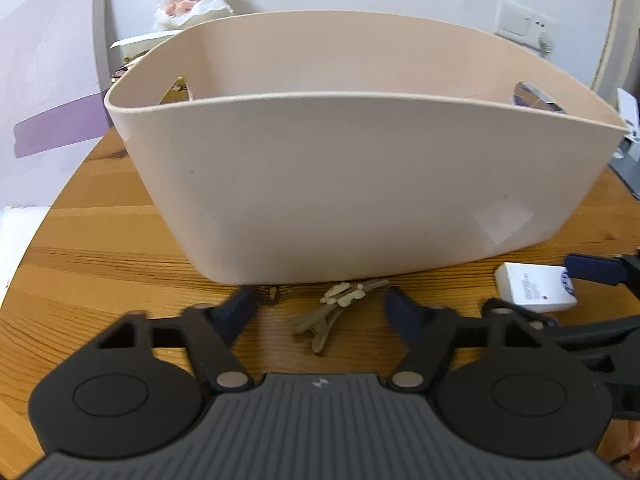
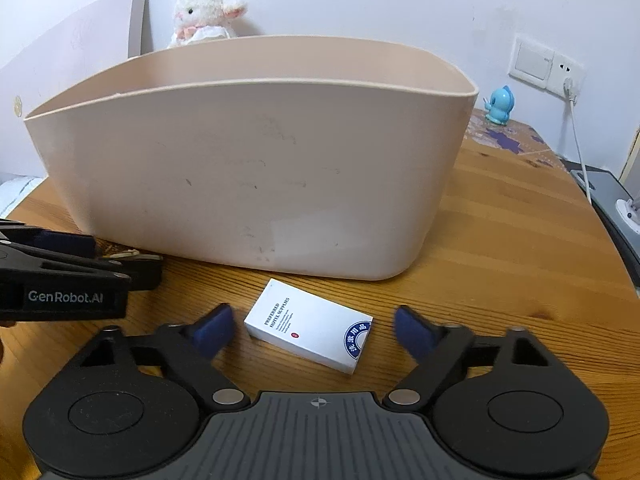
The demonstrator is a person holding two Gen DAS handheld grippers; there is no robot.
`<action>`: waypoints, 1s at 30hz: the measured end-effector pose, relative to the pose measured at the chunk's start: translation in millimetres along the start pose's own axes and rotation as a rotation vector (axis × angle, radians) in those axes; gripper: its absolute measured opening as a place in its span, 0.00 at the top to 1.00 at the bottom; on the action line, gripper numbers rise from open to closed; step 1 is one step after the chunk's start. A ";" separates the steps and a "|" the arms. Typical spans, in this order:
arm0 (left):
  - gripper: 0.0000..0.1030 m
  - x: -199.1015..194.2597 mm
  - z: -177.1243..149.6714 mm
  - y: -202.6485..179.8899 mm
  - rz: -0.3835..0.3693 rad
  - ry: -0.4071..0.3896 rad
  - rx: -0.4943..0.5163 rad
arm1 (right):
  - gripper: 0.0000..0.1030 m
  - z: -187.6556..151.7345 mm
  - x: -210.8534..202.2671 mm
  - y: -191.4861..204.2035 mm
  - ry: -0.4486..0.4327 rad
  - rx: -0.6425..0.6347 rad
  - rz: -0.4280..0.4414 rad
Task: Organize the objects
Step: 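Grasp the white card box with the right tool while the left tool grasps the hair clip, then lift both items over the basket and release them inside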
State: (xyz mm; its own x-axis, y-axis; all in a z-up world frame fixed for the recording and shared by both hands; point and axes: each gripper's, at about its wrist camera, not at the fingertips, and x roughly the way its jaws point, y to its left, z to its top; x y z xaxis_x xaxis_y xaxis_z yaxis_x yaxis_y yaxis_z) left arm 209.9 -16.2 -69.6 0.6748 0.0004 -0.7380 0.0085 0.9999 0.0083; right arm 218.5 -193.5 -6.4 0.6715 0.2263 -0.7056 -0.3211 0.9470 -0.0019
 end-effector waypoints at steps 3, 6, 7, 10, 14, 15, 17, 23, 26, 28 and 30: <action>0.66 -6.2 -1.3 3.0 -0.025 0.002 0.007 | 0.40 -2.4 -5.2 -0.2 0.001 0.003 0.003; 0.71 -13.6 -13.0 8.7 -0.036 0.006 0.011 | 0.40 -4.0 -9.5 2.9 0.001 -0.005 0.004; 0.73 -15.8 -14.7 9.6 -0.038 0.008 0.011 | 0.40 -4.3 -10.8 3.3 0.001 -0.007 0.004; 0.77 -15.6 -15.9 16.0 -0.045 0.014 0.012 | 0.40 -6.7 -14.1 4.8 0.003 -0.012 0.006; 0.79 -19.0 -19.5 15.7 -0.060 0.022 0.002 | 0.40 -11.2 -24.4 5.3 -0.005 -0.015 0.011; 0.79 -20.5 -20.7 16.9 -0.065 0.024 -0.002 | 0.40 -12.0 -28.3 5.3 -0.011 -0.015 0.012; 0.79 -25.3 -24.2 18.7 -0.076 0.024 -0.005 | 0.40 -13.3 -36.3 6.5 -0.023 -0.014 0.012; 0.79 -54.3 -31.1 22.5 -0.112 -0.007 0.005 | 0.40 -13.6 -67.2 2.2 -0.075 -0.012 0.019; 0.79 -74.6 -31.6 23.0 -0.115 -0.035 0.020 | 0.40 -10.5 -87.0 0.8 -0.114 -0.010 0.022; 0.79 -88.6 -29.5 24.6 -0.116 -0.063 0.025 | 0.40 -7.2 -100.0 -0.1 -0.145 -0.009 0.024; 0.79 -101.8 -26.2 26.3 -0.115 -0.095 0.026 | 0.40 -3.0 -111.5 -0.8 -0.176 -0.008 0.027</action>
State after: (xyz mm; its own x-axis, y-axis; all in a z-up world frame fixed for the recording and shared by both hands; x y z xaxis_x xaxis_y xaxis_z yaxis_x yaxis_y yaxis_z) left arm 122.2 10.3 -11.9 0.7350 -0.1164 -0.6680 0.1077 0.9927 -0.0545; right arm 141.9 -220.2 70.1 0.7689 0.2886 -0.5705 -0.3452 0.9385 0.0095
